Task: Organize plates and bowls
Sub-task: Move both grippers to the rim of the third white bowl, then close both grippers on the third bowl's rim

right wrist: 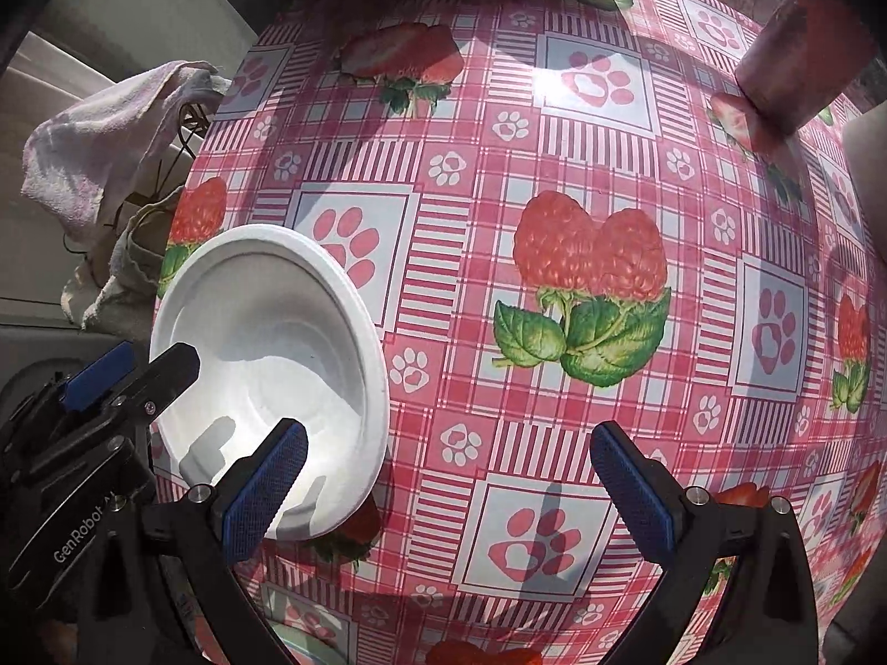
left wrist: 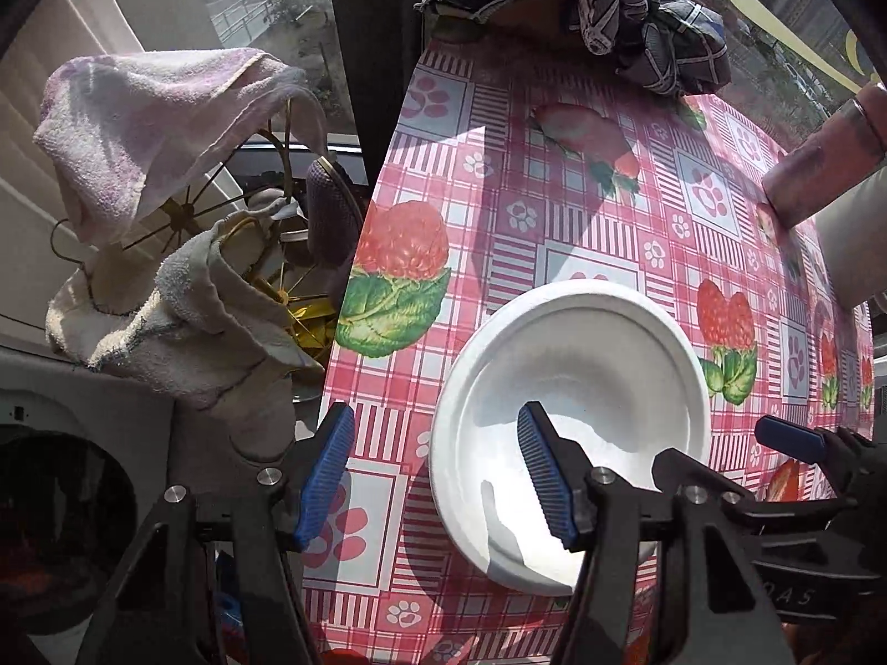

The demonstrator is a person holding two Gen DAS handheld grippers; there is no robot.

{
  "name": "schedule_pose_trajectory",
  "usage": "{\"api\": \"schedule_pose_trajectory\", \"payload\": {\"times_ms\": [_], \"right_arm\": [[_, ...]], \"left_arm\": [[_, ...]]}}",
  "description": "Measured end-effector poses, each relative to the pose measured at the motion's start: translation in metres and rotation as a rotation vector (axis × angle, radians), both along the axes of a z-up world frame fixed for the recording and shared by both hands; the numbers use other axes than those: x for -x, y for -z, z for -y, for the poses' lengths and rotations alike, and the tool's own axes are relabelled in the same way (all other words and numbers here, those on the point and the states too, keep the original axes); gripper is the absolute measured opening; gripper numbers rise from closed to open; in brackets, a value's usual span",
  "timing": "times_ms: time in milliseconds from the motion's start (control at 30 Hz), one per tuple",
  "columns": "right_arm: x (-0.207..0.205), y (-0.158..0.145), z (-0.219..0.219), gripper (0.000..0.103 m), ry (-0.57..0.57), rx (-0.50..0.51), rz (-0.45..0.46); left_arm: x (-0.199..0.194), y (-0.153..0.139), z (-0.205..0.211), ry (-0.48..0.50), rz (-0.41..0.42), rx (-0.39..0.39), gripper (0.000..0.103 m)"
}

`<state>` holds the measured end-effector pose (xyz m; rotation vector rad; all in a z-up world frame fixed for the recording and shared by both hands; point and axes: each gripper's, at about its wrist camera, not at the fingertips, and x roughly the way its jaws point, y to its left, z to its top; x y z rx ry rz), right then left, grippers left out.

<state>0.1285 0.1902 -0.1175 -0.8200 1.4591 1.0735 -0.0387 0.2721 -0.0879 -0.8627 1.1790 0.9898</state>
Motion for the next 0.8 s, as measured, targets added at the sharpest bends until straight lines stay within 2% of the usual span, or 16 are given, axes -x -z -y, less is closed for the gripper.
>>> {"api": "schedule_pose_trajectory", "payload": {"times_ms": [67,133,200,233,300,433,500,533,600,667,800], "right_arm": [[0.003,0.006,-0.003,0.103,-0.017,-0.003,0.001],[0.007,0.01,-0.004,0.097,-0.036,-0.016,0.005],[0.012,0.013,-0.006,0.072,-0.063,-0.013,0.012],[0.014,0.016,-0.007,0.068,-0.07,-0.008,0.009],[0.018,0.016,-0.008,0.064,-0.081,-0.024,0.007],[0.024,0.015,-0.009,0.051,-0.103,-0.035,-0.002],[0.022,0.016,-0.01,0.027,-0.095,-0.034,-0.061],[0.022,0.017,-0.009,0.023,-0.094,-0.023,-0.059],[0.019,0.016,-0.002,0.02,-0.093,-0.011,-0.058],[0.012,0.016,0.01,0.02,-0.085,0.002,-0.071],[0.007,0.018,0.037,0.02,-0.077,0.045,-0.097]], "left_arm": [[-0.003,0.009,-0.003,0.019,-0.028,0.006,0.065],[-0.006,0.016,-0.005,0.038,-0.047,0.02,0.065],[-0.01,0.021,-0.004,0.06,-0.06,0.029,0.061],[-0.013,0.023,-0.004,0.072,-0.066,0.036,0.052],[-0.018,0.026,-0.003,0.086,-0.073,0.049,0.044],[-0.024,0.027,0.0,0.099,-0.051,0.068,0.035],[-0.031,0.025,0.006,0.122,-0.039,0.08,0.029],[-0.036,0.025,0.01,0.133,-0.029,0.094,0.027],[-0.041,0.025,0.019,0.141,-0.042,0.095,0.027],[-0.044,0.026,0.028,0.137,-0.021,0.12,0.027],[-0.058,0.025,0.053,0.189,-0.026,0.127,0.027]]}}
